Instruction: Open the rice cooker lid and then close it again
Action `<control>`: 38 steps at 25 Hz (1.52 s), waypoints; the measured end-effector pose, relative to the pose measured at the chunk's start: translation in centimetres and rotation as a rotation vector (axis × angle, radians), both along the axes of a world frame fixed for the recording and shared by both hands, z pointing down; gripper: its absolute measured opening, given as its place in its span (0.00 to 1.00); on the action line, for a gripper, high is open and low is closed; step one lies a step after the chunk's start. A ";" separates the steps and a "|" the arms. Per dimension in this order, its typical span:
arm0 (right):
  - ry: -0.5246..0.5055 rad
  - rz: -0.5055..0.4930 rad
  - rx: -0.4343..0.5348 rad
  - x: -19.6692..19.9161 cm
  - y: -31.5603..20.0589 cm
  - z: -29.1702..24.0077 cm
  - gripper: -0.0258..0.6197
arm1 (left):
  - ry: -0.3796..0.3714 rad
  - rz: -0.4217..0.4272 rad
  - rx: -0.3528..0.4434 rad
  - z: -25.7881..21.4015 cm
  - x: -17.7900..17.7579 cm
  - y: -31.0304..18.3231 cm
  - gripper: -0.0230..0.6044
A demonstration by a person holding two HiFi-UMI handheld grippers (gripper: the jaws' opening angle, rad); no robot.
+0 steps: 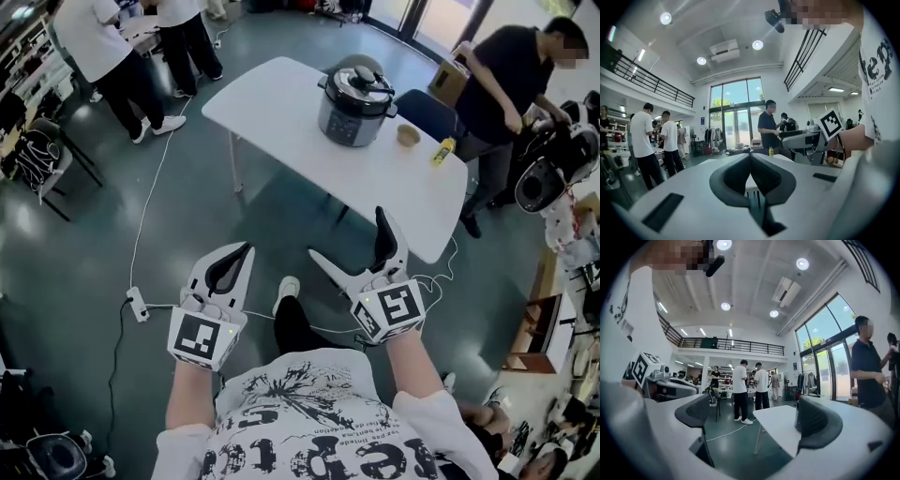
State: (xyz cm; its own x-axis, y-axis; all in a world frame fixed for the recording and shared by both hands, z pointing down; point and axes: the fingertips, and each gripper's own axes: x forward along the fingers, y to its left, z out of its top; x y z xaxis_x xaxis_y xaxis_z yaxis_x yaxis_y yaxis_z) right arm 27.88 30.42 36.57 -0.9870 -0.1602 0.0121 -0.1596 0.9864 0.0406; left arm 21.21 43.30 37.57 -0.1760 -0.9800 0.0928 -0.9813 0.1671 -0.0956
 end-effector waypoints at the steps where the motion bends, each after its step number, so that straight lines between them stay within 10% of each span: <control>1: -0.002 -0.009 0.000 -1.8 -1.2 0.1 0.96 | -0.010 -0.003 0.006 0.2 -1.5 -1.3 0.06; 14: 0.040 0.085 0.022 -19.7 -21.6 -1.1 0.96 | 0.007 -0.001 0.020 -2.7 -22.5 -21.5 0.06; 38: 0.266 0.422 -0.122 -32.3 -48.6 1.5 0.96 | 0.012 0.488 0.050 -4.4 -35.7 -53.2 0.06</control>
